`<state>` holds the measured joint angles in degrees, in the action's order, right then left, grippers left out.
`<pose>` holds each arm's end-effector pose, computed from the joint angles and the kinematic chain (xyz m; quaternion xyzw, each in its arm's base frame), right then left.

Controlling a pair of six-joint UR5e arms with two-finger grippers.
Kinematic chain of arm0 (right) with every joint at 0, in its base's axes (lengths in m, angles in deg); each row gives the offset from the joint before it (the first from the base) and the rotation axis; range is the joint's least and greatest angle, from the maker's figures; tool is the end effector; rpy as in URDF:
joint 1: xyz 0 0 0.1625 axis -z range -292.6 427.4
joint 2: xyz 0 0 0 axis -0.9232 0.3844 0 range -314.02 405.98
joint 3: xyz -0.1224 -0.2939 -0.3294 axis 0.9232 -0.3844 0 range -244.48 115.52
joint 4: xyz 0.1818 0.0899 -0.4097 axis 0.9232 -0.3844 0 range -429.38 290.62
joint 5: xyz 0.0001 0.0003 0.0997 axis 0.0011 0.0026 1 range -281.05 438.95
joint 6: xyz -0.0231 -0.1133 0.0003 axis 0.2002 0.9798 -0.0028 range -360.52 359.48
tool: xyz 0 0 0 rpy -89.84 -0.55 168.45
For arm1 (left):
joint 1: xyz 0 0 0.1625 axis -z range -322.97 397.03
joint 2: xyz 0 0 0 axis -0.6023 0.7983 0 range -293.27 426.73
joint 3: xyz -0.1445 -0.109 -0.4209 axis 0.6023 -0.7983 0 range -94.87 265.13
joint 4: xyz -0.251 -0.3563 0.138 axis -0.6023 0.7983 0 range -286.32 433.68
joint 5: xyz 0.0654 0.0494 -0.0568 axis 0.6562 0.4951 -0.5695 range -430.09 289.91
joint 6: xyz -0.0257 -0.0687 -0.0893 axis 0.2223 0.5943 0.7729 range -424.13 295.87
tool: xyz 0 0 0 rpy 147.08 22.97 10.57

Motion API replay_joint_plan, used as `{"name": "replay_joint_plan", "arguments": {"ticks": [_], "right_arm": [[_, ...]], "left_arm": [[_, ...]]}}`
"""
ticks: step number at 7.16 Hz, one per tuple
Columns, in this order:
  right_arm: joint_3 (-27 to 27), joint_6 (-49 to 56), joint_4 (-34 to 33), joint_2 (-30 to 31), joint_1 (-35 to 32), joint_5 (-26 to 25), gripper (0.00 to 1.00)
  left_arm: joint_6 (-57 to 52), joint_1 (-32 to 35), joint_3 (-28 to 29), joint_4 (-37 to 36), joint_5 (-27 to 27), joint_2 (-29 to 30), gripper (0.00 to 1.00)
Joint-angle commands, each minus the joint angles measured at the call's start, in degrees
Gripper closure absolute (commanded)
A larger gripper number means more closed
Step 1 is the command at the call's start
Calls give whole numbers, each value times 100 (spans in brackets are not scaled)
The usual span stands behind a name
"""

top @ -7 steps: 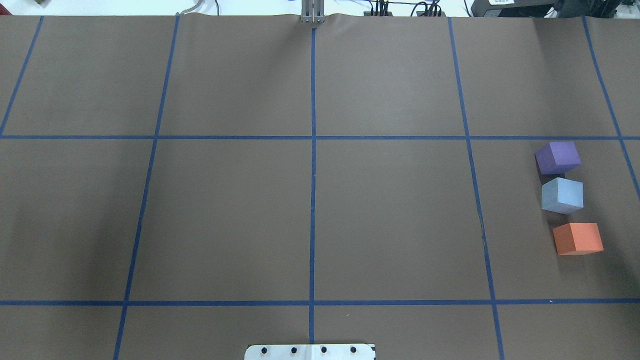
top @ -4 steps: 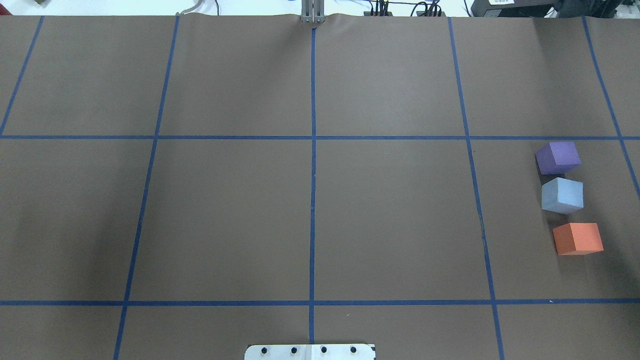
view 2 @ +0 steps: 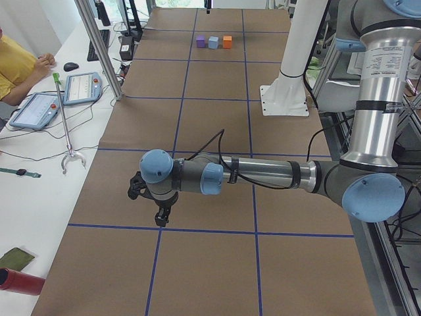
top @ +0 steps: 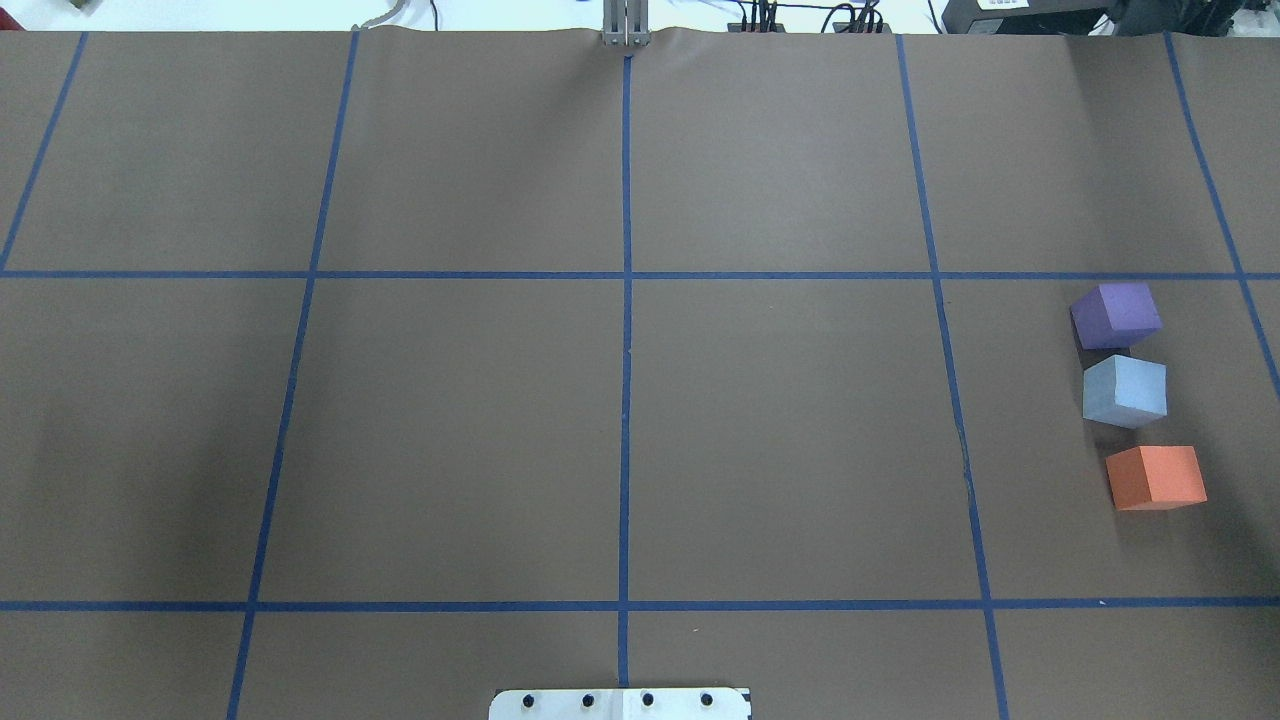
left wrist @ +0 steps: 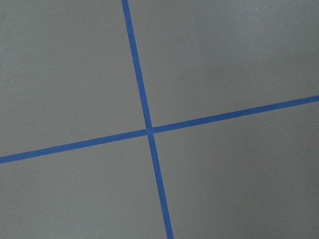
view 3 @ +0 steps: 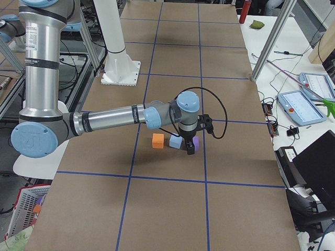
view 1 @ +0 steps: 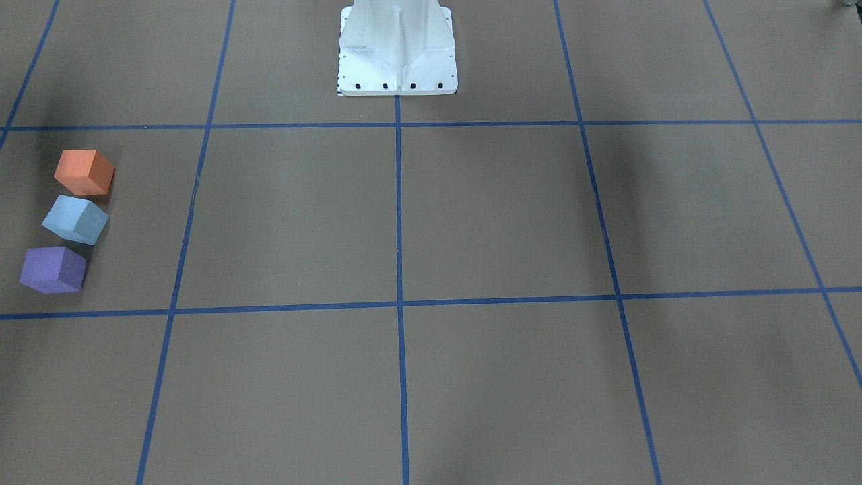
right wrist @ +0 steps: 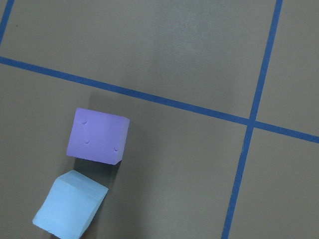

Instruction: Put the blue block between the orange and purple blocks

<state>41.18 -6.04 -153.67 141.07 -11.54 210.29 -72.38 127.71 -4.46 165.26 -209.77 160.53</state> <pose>-0.0420 -0.5106 0.5940 0.0807 -0.3649 -0.0947 0.9227 -0.0518 -0.5721 0.6597 0.0719 0.4153 0.0781 0.9035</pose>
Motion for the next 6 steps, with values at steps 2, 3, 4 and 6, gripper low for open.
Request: {"name": "replay_joint_plan", "arguments": {"ticks": [2, 3, 4, 6], "right_arm": [[-2, -2, 0, -9, 1, -3, 0], [-2, -2, 0, -18, 1, -3, 0], [-2, -2, 0, -26, 1, -3, 0], [16, -2, 0, -35, 1, 5, 0]], "left_arm": [[33, 2, 72, 332, -6, -63, 0], [43, 2, 107, 343, -33, -159, 0], [34, 2, 82, 351, -25, -160, 0], [8, 2, 38, 352, -25, -169, 0]]}}
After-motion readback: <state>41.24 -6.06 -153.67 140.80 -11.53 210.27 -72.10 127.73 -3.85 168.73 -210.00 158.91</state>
